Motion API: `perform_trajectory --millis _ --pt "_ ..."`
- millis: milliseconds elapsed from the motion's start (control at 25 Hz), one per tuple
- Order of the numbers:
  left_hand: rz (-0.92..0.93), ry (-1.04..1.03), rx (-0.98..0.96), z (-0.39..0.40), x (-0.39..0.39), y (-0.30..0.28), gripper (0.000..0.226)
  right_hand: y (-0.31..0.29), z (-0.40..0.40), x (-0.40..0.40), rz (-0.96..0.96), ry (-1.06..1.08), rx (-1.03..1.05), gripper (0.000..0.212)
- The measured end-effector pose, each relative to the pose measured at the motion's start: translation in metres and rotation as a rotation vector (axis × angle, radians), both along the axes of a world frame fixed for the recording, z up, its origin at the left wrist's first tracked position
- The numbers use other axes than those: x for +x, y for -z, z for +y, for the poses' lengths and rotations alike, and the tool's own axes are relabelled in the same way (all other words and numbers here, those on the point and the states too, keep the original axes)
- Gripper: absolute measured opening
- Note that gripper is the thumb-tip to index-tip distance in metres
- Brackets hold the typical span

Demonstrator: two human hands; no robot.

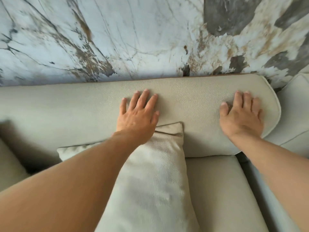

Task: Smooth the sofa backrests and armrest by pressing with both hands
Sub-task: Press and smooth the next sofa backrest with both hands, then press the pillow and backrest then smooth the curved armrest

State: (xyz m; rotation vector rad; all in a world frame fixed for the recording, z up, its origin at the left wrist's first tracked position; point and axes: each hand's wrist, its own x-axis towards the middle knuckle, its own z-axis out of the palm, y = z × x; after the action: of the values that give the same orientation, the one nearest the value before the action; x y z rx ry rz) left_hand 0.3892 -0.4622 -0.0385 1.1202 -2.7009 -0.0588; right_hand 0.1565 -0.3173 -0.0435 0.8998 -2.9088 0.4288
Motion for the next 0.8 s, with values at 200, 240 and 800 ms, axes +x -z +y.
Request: perform_trajectory --millis 200,240,800 --pt "-0.191 -0.098 0.081 -0.002 0.082 -0.011 0.061 -0.021 -0.001 0.082 -0.046 -0.062 0.099 0.064" --pt "-0.213 -0.105 0.068 -0.002 0.099 -0.014 0.062 -0.026 -0.003 0.1 -0.039 -0.087 0.109 0.064" --pt "-0.258 -0.23 -0.046 -0.08 0.408 -0.065 0.062 -0.095 -0.106 0.375 0.029 -0.28 0.164 0.065"
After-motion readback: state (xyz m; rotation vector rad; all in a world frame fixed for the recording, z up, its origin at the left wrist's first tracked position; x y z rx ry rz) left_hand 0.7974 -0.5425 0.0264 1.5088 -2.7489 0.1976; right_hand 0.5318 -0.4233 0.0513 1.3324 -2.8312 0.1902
